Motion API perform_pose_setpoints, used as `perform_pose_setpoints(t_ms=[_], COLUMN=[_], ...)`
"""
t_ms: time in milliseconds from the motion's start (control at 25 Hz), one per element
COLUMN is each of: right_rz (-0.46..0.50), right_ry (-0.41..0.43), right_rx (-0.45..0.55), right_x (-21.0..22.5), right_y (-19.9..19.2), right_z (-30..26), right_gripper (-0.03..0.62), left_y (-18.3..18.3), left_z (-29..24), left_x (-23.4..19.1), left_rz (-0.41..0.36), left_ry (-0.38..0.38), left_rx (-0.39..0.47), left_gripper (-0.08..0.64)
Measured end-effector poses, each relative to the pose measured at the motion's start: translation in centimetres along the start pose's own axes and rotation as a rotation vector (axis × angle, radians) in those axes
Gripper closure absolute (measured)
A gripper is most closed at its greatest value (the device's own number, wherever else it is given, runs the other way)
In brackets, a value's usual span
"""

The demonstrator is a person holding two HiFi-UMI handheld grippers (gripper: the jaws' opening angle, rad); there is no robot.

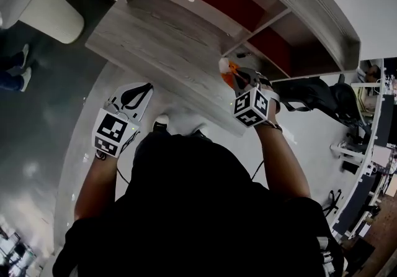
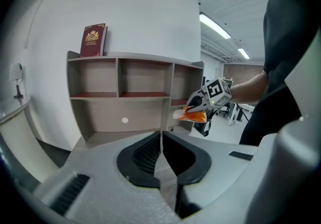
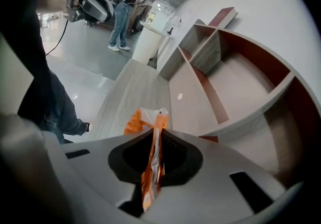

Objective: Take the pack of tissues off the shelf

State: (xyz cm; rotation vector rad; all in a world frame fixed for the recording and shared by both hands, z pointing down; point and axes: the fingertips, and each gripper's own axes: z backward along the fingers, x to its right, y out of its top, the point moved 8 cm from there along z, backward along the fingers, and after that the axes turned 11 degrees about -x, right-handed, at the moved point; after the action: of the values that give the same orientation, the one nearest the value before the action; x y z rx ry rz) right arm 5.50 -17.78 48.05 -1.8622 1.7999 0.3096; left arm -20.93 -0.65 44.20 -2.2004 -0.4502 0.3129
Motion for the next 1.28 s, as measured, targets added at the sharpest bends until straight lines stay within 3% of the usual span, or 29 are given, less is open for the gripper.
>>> perform_pose_setpoints(t_ms=[320,560,960,1280], right_rz=[0.074,0.142,0.21,0.224], right_ry=[0.049,0.135,0.227,0.253], right_rx=[0.013,-0.015,-0.062,-0.096], right_x=[-2.8,-6.4,-12.4,-14.3], right_y=[4.1,5.7,6.8,7.3], right_z=[-5.5,-9.9,-15.9,-18.3], right_gripper=[0.568,0.568,0.567,0.568], left_y=[-3.8,-5.9,-9.5,-11.3], left_z=[0.6,0.8,1.4,1.9], left_x=[-1.0,-1.8,-2.8,-3.6], left_rz=[0.084,0.139,0.171,0.192], left_ry=[0.034,0.054,0.064,0.058], left_rx=[-0.043,-0.068,-0.111,-0.141], left_gripper=[0.531,0.531,0.531,0.531])
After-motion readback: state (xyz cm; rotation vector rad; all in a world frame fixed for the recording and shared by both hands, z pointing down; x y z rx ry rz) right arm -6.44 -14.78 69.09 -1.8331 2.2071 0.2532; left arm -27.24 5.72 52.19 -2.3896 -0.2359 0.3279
